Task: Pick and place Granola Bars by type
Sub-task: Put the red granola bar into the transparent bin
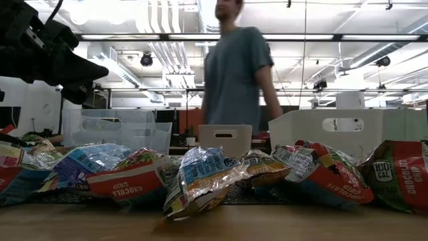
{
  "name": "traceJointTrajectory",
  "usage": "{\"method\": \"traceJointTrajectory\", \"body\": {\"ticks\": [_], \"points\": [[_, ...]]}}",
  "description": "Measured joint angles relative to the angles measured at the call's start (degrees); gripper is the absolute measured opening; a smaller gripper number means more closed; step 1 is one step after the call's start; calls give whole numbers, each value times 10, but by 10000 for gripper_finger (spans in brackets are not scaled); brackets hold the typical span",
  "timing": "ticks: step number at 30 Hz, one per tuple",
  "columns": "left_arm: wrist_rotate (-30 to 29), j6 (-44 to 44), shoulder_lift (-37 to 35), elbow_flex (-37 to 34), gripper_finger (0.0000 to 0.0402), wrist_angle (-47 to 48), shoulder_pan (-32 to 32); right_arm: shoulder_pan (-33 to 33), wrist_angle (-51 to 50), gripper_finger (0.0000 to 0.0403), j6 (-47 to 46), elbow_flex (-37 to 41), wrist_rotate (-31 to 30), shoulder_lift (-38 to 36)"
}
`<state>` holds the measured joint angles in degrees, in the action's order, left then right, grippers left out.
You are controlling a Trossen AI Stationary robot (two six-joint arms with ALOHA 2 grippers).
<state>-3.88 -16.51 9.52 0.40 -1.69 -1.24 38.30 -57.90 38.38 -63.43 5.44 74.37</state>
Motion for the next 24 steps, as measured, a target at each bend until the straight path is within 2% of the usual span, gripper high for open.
{"method": "traceJointTrajectory", "body": {"ticks": [24], "points": [[0, 0, 0, 0, 0, 0, 0, 0, 153, 9, 39, 118, 0, 0]]}}
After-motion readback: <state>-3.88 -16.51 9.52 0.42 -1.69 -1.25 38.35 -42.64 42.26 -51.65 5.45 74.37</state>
